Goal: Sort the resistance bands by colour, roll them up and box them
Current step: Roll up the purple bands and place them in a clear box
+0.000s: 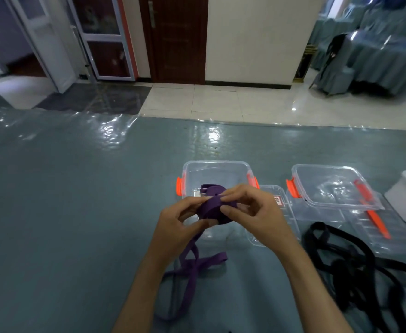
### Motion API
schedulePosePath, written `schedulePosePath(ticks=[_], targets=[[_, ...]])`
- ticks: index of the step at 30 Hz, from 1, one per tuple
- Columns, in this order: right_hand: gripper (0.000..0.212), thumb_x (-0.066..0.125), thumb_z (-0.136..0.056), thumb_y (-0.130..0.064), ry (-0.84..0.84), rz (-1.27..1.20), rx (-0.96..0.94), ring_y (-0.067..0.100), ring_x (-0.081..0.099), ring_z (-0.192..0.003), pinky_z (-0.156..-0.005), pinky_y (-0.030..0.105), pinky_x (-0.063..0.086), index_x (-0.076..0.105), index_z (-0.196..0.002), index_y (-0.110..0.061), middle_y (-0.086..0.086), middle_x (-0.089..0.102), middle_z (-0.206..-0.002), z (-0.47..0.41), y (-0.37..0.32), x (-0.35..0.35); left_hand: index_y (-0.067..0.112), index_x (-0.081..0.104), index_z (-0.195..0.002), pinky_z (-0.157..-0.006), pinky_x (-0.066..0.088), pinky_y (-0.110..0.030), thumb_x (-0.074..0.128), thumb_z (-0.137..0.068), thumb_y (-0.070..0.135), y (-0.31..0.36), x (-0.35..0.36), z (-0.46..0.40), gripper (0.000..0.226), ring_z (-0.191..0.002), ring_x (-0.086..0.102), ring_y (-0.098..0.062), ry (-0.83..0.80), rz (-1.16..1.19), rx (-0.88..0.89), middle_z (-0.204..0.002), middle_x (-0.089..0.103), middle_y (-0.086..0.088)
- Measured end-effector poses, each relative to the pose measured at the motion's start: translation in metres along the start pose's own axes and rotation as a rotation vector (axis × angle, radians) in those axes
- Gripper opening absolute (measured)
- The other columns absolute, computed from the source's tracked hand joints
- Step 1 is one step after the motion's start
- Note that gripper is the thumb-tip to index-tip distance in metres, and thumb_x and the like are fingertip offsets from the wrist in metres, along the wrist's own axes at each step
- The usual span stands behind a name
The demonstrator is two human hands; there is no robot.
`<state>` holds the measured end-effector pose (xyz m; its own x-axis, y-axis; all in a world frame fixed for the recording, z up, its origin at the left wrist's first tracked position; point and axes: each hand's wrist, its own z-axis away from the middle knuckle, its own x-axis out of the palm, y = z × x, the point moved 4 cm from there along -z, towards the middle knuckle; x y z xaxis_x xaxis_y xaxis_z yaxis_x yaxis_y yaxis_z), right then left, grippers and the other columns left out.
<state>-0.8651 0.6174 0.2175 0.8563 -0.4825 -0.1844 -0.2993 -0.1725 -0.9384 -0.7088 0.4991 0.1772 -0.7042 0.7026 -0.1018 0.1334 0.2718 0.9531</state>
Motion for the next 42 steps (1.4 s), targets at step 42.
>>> schedulePosePath(ticks=[42], targets=[[0.031, 0.087, -0.072, -0.005, 0.156, 0.033, -0.029, 0.013, 0.075, -0.088, -0.071, 0.018, 0.057, 0.076, -0.084, -0.032, -0.004, 0.077, -0.092, -0.026, -0.023, -0.023, 0.023, 0.071, -0.121, -0.098, 0.056, -0.029, 0.088, -0.083, 0.028, 0.019, 0.005, -0.049, 0.042, -0.11, 0.072, -0.019, -0.076, -0.117, 0.124, -0.114, 0.075, 0.009]])
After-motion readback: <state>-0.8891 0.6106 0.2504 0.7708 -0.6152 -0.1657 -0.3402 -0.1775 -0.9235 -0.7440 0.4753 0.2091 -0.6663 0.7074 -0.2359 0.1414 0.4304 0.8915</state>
